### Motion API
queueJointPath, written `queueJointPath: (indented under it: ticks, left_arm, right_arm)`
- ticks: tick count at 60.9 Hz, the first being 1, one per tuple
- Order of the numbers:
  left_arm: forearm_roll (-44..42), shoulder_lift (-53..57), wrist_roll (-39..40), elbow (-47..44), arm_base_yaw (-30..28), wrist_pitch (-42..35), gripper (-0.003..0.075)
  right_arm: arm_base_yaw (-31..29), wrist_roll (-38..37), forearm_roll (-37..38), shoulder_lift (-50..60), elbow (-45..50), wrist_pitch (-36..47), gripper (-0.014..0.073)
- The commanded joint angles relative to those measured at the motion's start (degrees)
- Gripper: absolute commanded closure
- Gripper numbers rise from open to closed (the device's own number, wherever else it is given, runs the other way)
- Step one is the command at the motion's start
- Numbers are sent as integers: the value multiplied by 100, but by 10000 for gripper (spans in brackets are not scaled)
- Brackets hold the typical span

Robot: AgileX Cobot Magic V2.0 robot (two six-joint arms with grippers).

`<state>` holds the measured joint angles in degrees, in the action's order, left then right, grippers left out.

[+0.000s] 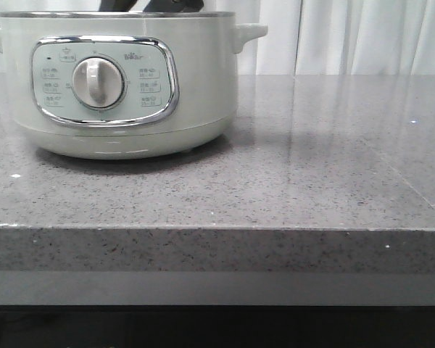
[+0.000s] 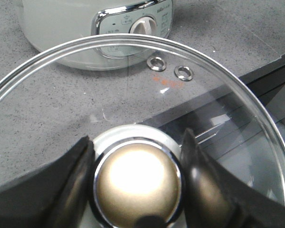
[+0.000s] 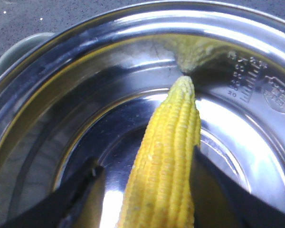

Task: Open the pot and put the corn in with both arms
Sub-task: 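Carry the corn cob over the open pot with the right gripper, then release the corn into the pot and withdraw the right gripper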

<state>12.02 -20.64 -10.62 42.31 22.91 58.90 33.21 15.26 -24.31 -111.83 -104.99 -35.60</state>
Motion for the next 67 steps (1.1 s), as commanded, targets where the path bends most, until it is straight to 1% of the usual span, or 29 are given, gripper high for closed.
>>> queueJointPath:
  ticks: [1, 5, 10, 13, 15, 27, 40, 47, 57, 61, 67]
  left_arm:
    - [187, -32, 34, 192, 24, -751, 521]
    - [187, -32, 34, 192, 24, -751, 521]
    - [187, -32, 34, 192, 24, -751, 521]
    - [187, -32, 34, 192, 24, -751, 521]
    - [187, -32, 34, 192, 24, -751, 521]
    - [187, -32, 34, 192, 24, -751, 521]
    - [187, -32, 34, 192, 24, -751, 521]
    - [187, -32, 34, 192, 24, -751, 521]
    - [187, -32, 34, 192, 24, -765, 521]
    - [187, -32, 34, 192, 24, -765, 521]
    - [187, -32, 34, 192, 24, -765, 521]
  right_arm:
    - [-27, 54, -80, 408, -213, 287, 388]
    - [-27, 54, -80, 422, -213, 293, 516]
    - [-38, 54, -66, 448, -213, 357, 627]
    - [-51, 54, -35, 487, -213, 385, 670]
    - [-62, 54, -8, 517, -213, 436, 658]
    - [-402, 54, 15, 831, -176, 481, 662]
    - [-1110, 54, 71, 1387, 328, 511, 662]
    - [-1642, 54, 124, 1784, 884, 539, 662]
    - [-2266, 54, 627, 2595, 1916, 909, 662]
    - [-2399, 54, 784, 3009, 2368, 1143, 662]
    - [-2436, 57, 957, 3636, 3118, 1583, 662]
